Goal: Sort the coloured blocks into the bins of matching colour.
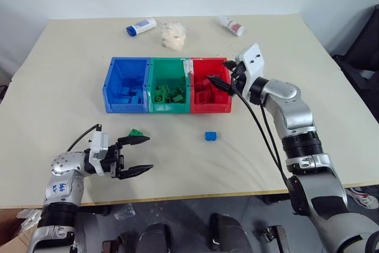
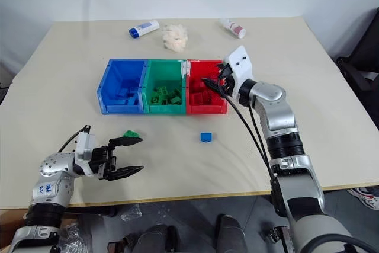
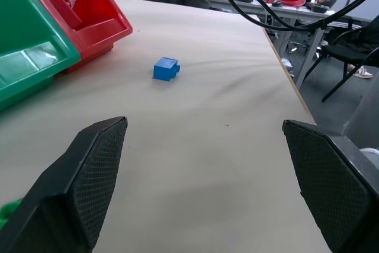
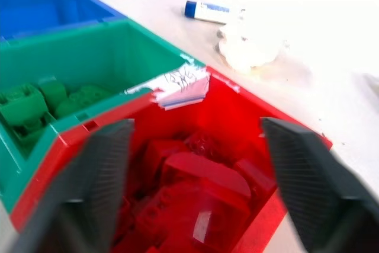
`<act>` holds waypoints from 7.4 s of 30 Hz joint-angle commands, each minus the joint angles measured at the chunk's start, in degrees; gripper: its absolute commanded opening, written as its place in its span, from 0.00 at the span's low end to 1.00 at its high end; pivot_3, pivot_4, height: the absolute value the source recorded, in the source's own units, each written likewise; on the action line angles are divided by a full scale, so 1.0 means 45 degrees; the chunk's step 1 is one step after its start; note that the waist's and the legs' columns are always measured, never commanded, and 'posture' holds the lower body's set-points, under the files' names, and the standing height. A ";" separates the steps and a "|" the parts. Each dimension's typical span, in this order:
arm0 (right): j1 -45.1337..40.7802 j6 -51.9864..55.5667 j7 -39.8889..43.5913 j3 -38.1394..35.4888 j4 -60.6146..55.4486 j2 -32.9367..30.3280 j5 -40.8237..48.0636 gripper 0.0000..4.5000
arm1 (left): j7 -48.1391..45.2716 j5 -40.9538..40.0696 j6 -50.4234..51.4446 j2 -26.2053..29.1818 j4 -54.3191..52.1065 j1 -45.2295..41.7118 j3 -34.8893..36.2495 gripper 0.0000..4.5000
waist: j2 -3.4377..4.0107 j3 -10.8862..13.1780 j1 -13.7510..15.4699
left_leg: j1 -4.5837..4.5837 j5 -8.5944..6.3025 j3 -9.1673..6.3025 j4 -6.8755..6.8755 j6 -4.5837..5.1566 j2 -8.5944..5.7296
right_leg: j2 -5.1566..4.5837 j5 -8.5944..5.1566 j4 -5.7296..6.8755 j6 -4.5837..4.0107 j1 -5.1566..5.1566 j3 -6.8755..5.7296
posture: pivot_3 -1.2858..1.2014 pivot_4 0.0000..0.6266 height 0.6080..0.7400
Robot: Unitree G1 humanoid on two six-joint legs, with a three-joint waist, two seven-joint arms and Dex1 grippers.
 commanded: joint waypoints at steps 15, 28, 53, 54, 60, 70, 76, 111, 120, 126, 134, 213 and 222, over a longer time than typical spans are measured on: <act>0.6698 0.1439 0.4908 -0.0723 -0.7254 -0.4094 0.2438 0.99 | -0.0452 -0.0029 -0.0344 0.0126 0.0379 -0.0167 0.0144 1.00 | 0.0000 0.0000 0.0134 | 0.0002 -0.0004 -0.0011 0.0025 0.0006 0.0003 | -0.0001 0.0002 0.0006 0.0004 0.0008 0.0000 | 0.52 0.24 1.00; 1.1017 0.1476 0.5913 -0.3886 -0.8408 -0.7173 0.3308 0.99 | -0.0918 0.0077 -0.0552 0.0419 0.1396 -0.0738 0.0286 1.00 | -0.0001 0.0000 0.0112 | 0.0025 -0.0008 -0.0002 0.0051 0.0014 0.0003 | -0.0005 0.0009 -0.0007 0.0004 0.0036 0.0003 | 0.52 0.24 1.00; 0.4659 0.1124 0.3454 0.2160 -0.4134 -0.1779 0.0249 0.63 | 0.0383 -0.0193 -0.0060 -0.0091 -0.1243 0.0906 0.0290 1.00 | 0.0000 0.0000 0.0105 | 0.0000 -0.0018 -0.0010 0.0113 0.0023 0.0012 | -0.0005 0.0013 0.0036 0.0005 0.0027 -0.0001 | 0.52 0.24 1.00; 0.4666 0.1086 0.3472 0.2166 -0.4139 -0.1747 0.0238 0.56 | 0.0407 -0.0202 -0.0037 -0.0072 -0.1306 0.0978 0.0311 1.00 | 0.0000 0.0000 0.0105 | 0.0000 -0.0018 -0.0010 0.0114 0.0022 0.0012 | -0.0004 0.0013 0.0038 0.0005 0.0026 -0.0001 | 0.52 0.24 1.00; 0.5054 0.1203 0.3491 0.2263 -0.4873 -0.1702 0.0343 0.20 | 0.0500 -0.0298 0.0040 -0.0006 -0.1635 0.1375 0.0438 1.00 | 0.0000 0.0000 0.0109 | -0.0001 -0.0025 -0.0011 0.0117 0.0019 0.0015 | -0.0005 0.0013 0.0037 0.0005 0.0026 -0.0001 | 0.52 0.24 1.00; 0.5306 0.2457 0.2998 0.1933 -0.7010 -0.1696 0.0834 0.20 | 0.0478 -0.0298 0.0067 0.0153 -0.1425 0.1283 0.0591 1.00 | 0.0000 0.0000 0.0117 | -0.0002 -0.0035 -0.0012 0.0124 0.0014 0.0022 | -0.0003 0.0012 0.0039 0.0003 0.0022 -0.0001 | 0.52 0.24 1.00; 0.4502 0.2790 0.2527 0.2216 -0.7175 -0.1010 0.0841 0.20 | 0.0740 -0.0183 -0.0246 0.0065 -0.1156 0.1130 0.0716 1.00 | 0.0000 0.0000 0.0086 | -0.0003 -0.0041 -0.0008 0.0130 0.0016 0.0023 | -0.0002 0.0012 0.0039 0.0003 0.0020 -0.0001 | 0.52 0.24 1.00; -0.2201 -0.5616 0.3142 0.1717 0.4352 0.5508 -0.0050 0.99 | 0.3353 -0.0527 -0.0364 -0.0207 -0.3946 0.3410 0.1594 1.00 | 0.0002 0.0002 -0.0306 | -0.0007 -0.0089 0.0062 0.0086 -0.0076 0.0159 | 0.0153 -0.0016 0.0040 -0.0046 -0.0048 0.0076 | 0.52 0.24 1.00; 0.1626 -0.2210 0.6725 0.1941 -0.1515 0.1566 0.1136 0.99 | 0.4030 -0.0335 0.0075 0.0039 -0.3713 0.3353 0.1926 1.00 | 0.0002 0.0002 -0.0193 | -0.0009 -0.0097 0.0067 0.0158 -0.0067 0.0161 | 0.0150 -0.0015 0.0069 -0.0046 -0.0048 0.0097 | 0.52 0.24 1.00; 0.3467 -0.1014 0.8570 0.1294 -0.3023 -0.1671 0.1981 0.99 | 0.5796 -0.0065 0.0415 0.0465 -0.4589 0.5226 0.3709 1.00 | 0.0006 0.0004 -0.0265 | 0.0005 -0.0123 0.0065 0.0151 -0.0061 0.0173 | 0.0155 -0.0016 0.0064 -0.0047 -0.0060 0.0121 | 0.52 0.24 1.00; 0.3954 -0.0959 0.9448 0.0480 -0.2119 -0.3334 0.2343 0.99 | 0.7142 -0.0260 0.0287 -0.0096 -0.6460 0.8955 0.6282 1.00 | 0.0000 0.0004 -0.0224 | 0.0017 -0.0165 0.0162 0.0178 -0.0051 0.0199 | 0.0156 -0.0016 0.0041 -0.0050 -0.0079 0.0151 | 0.52 0.24 1.00; 0.5135 0.0092 0.4877 -0.1738 -0.5400 -0.2839 0.4229 1.00 | 0.4749 0.1885 0.3453 0.1028 0.1180 -0.5227 0.0268 0.99 | -0.0017 0.0012 0.0080 | 0.0010 -0.0165 0.0323 0.0207 -0.0045 0.0189 | 0.0180 0.0027 0.0084 -0.0030 -0.0169 0.0249 | 0.52 0.24 1.00; 0.3506 -0.2057 0.7446 -0.0479 -0.1160 -0.4034 0.2188 1.00 | 0.5032 0.0305 0.3480 0.2446 -0.2670 0.1285 0.4156 0.99 | -0.0020 0.0015 0.0089 | 0.0045 -0.0167 0.0346 0.0219 -0.0037 0.0199 | 0.0177 0.0025 0.0122 -0.0036 -0.0172 0.0301 | 0.52 0.24 1.00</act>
